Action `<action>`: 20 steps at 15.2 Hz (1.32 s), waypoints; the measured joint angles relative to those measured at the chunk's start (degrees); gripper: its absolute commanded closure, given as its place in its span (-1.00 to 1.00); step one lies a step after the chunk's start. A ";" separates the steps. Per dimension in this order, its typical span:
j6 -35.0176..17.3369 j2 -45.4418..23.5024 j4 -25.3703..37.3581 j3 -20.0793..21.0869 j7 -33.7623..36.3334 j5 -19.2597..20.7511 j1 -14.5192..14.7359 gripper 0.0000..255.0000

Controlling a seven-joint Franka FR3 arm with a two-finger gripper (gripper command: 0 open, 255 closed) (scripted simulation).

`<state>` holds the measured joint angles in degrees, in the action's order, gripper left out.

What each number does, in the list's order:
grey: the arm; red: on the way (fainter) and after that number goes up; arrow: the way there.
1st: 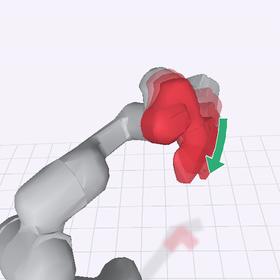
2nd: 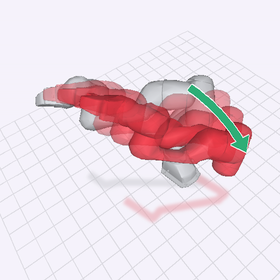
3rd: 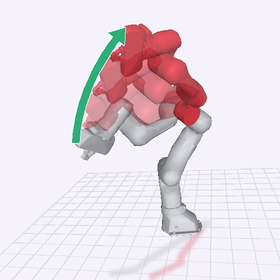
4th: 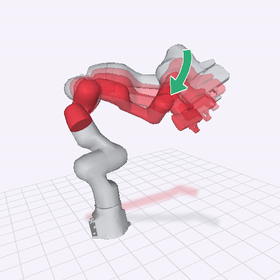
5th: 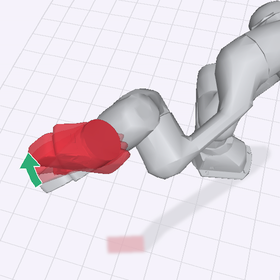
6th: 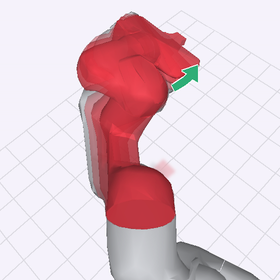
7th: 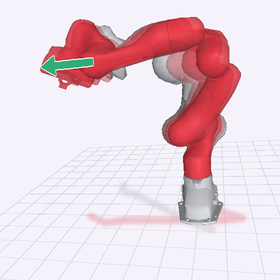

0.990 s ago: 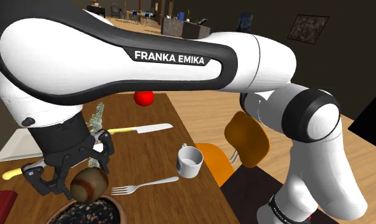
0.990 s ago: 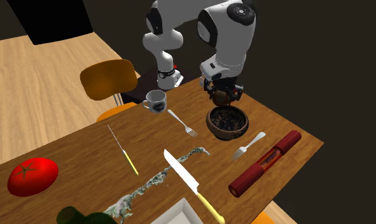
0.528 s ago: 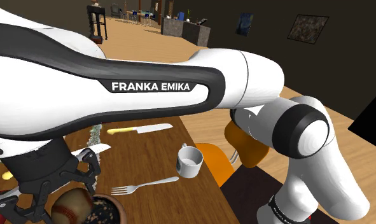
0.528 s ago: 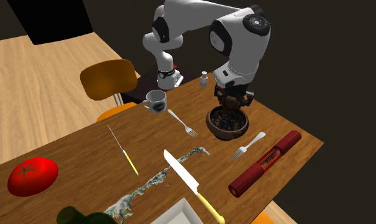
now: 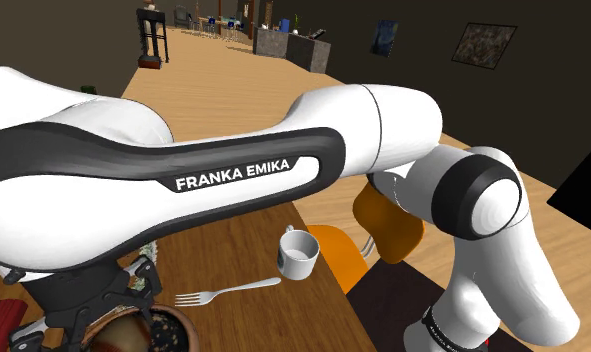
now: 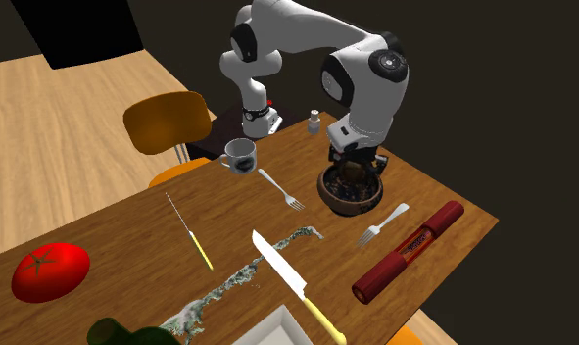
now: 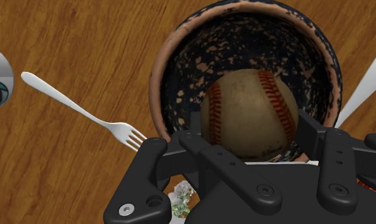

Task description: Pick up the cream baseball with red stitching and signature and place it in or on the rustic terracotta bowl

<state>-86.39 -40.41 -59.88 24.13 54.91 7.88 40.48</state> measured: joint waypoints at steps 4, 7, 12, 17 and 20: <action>-1.16 0.13 -1.29 0.00 0.00 -0.02 -0.19 1.00; -1.26 0.17 -1.42 0.00 0.00 -0.02 -0.21 1.00; -1.28 0.18 -1.43 0.01 0.00 -0.02 -0.21 -1.00; 4.59 -2.79 7.69 -0.36 -0.17 0.63 1.54 -1.00; 10.10 -5.88 16.49 -0.82 -0.49 1.29 3.31 -1.00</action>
<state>-76.29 -46.30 -43.39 23.31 54.42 9.17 43.79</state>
